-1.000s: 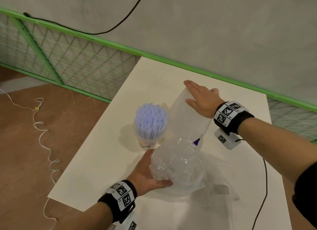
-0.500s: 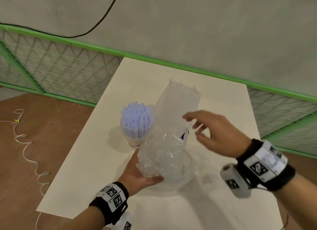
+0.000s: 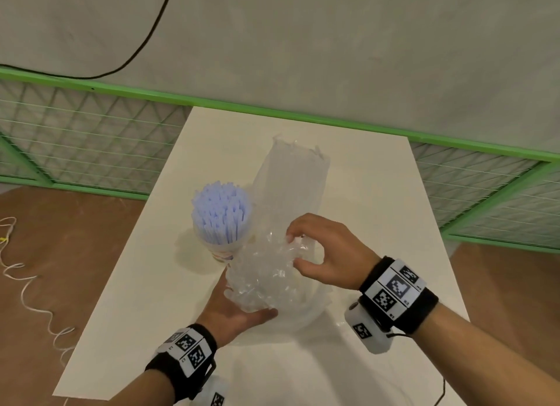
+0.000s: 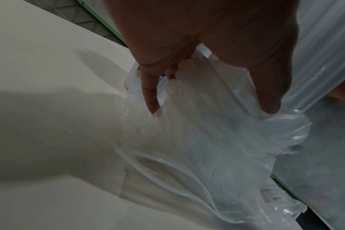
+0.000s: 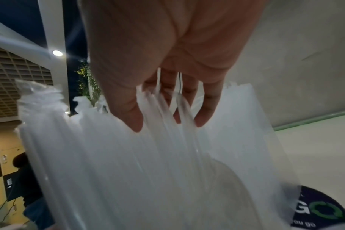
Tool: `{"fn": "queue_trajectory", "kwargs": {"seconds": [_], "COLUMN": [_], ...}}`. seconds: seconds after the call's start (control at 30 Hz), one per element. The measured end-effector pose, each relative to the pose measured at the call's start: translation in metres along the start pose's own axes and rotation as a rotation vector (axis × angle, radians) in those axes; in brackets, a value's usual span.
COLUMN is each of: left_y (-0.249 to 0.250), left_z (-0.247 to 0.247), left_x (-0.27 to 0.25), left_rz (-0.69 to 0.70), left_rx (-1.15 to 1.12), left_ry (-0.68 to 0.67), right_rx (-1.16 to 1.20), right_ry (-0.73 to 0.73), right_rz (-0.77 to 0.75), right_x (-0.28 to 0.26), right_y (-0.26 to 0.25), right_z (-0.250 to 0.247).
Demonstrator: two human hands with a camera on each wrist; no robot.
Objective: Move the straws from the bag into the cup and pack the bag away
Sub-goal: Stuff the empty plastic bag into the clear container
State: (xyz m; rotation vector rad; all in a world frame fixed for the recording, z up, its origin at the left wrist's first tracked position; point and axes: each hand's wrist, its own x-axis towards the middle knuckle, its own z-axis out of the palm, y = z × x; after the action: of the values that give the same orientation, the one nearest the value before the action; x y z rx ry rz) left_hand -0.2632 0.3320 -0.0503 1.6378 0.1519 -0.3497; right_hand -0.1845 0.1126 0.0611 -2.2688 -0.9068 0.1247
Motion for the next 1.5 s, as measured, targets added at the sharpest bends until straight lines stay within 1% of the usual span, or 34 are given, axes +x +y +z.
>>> {"fn": "queue_trajectory", "kwargs": {"seconds": [0.23,0.3,0.37,0.47,0.53,0.57,0.67,0.73,0.87,0.97,1.03,1.1,1.2,1.33,1.4,1.5], "left_y": [0.000,0.002,0.003,0.001,-0.001,-0.001,0.004,0.003,0.001,0.004,0.003,0.003,0.001,-0.001,-0.001,-0.001], "left_z": [0.000,0.001,0.001,0.001,-0.001,-0.002,0.002,0.003,0.002,0.001,0.000,-0.001,-0.002,-0.001,0.000,0.000], "left_x": [0.001,0.001,0.001,0.002,0.002,0.002,0.001,0.002,0.003,0.002,0.003,0.003,0.004,0.004,0.004,0.005], "left_rz": [-0.017,-0.017,-0.011,-0.002,-0.033,-0.052,-0.040,-0.032,0.001,0.026,0.037,0.044,0.036,0.021,0.020,0.024], "left_rx": [0.004,-0.016,-0.043,-0.037,-0.068,-0.093,-0.077,-0.065,-0.041,-0.021,-0.017,-0.015,-0.002,-0.014,-0.025,-0.024], "left_ry": [0.001,-0.021,-0.046,-0.034,-0.069,-0.073,-0.069,-0.038,0.006,0.012,0.007,0.010,0.012,0.012,0.019,0.018], "right_rx": [0.150,0.165,0.133,0.106,0.096,0.108,0.167,0.157,0.062,-0.012,0.000,0.001,-0.041,-0.098,-0.087,-0.063], "right_ry": [0.055,0.073,0.101,0.159,0.182,0.186,0.193,0.219,0.322,0.365,0.394,0.426,0.528,0.664,0.678,0.662], "right_rz": [0.127,0.113,0.061,0.013,0.034,0.071,0.170,0.172,0.115,0.119,0.144,0.133,0.070,0.064,0.079,0.117], "right_x": [-0.005,-0.004,-0.004,-0.006,-0.006,-0.007,-0.007,-0.007,-0.004,0.000,0.002,0.001,0.003,0.008,0.011,0.017], "right_y": [-0.004,-0.005,-0.005,-0.005,-0.003,-0.003,-0.003,-0.003,-0.002,-0.005,-0.006,-0.008,-0.011,-0.016,-0.019,-0.023], "right_z": [0.017,0.022,0.027,0.034,0.036,0.037,0.038,0.039,0.039,0.034,0.029,0.024,0.014,-0.009,-0.026,-0.043]}}
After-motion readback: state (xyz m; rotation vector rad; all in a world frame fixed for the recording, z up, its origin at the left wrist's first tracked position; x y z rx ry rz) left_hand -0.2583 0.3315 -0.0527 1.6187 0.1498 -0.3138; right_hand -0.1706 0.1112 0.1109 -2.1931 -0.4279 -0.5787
